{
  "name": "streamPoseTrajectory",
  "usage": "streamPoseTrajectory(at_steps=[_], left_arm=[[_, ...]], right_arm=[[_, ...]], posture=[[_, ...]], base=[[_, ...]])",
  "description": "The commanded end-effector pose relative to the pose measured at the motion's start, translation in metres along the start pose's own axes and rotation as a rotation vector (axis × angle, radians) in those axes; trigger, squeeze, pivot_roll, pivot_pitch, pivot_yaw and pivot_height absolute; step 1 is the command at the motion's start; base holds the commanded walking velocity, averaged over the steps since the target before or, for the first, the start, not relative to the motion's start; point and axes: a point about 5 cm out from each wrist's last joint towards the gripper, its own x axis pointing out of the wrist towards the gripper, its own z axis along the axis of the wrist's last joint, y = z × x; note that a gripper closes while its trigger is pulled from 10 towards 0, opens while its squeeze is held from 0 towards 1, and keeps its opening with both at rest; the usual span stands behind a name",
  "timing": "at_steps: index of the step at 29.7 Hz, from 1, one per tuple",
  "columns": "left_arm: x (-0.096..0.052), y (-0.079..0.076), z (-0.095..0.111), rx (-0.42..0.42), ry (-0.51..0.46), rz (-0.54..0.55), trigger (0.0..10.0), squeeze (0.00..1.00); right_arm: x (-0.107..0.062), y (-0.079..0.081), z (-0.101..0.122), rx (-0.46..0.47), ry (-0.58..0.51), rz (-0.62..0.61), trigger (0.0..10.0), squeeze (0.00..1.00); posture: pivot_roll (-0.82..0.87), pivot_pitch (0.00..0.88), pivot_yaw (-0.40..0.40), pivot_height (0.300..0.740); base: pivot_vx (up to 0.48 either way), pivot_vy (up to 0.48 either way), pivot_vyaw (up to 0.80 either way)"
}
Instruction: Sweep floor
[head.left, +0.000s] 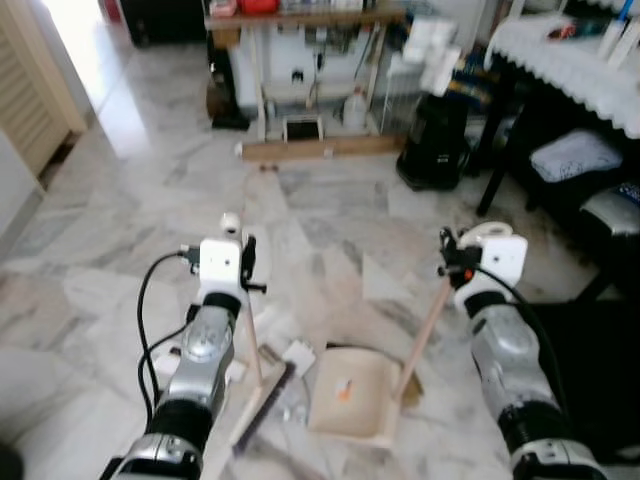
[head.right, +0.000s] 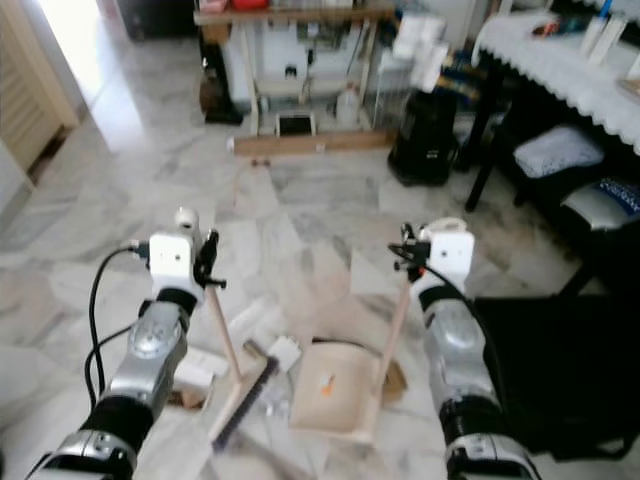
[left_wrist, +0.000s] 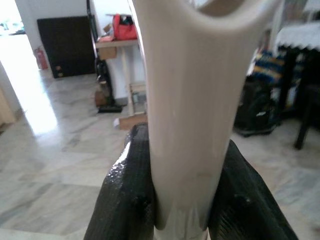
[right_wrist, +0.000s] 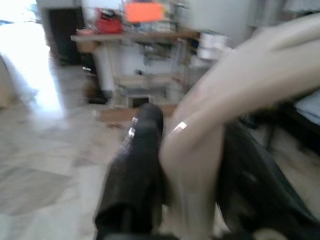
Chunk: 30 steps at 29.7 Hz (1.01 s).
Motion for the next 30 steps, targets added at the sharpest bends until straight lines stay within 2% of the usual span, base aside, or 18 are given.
streamPoseTrajectory(at_steps=[1,3,10,25,28,30], left_arm=[[0.006,-0.002,0.013,0.02,-0.058,-0.011,10.0,0.0],[0.006,-0.002,0.014,0.026,-0.061,-0.012,10.0,0.0],[0.006,-0.005,0.015,0.018,-0.066,-0.02,10.0,0.0],[0.007,-0.007,0.016,0.013,-0.064,-0.031,10.0,0.0],[0.007,-0.007,0.015,0.011,-0.063,-0.033,10.0,0.0],[0.007,-0.007,0.015,0.012,-0.06,-0.035,10.0,0.0]], right_arm=[[0.003,0.0,0.011,0.017,-0.058,0.006,10.0,0.0],[0.003,0.0,0.012,0.019,-0.059,0.007,10.0,0.0],[0.002,0.0,0.01,0.017,-0.049,0.031,10.0,0.0],[-0.005,-0.012,0.01,-0.032,-0.019,0.103,10.0,0.0],[-0.006,-0.011,0.009,-0.039,-0.015,0.127,10.0,0.0],[-0.01,-0.011,0.009,-0.076,-0.008,0.172,10.0,0.0]], posture=[[-0.06,0.0,0.034,0.74],[-0.06,0.0,0.034,0.74],[-0.06,0.0,0.034,0.74],[-0.07,0.0,0.034,0.74],[-0.07,0.0,0.035,0.74],[-0.07,0.0,0.035,0.74]], base=[[0.48,0.0,0.0],[0.48,0.0,0.0],[0.0,0.0,0.0],[0.0,0.0,0.0],[0.0,0.0,0.0],[0.0,0.0,0.0]])
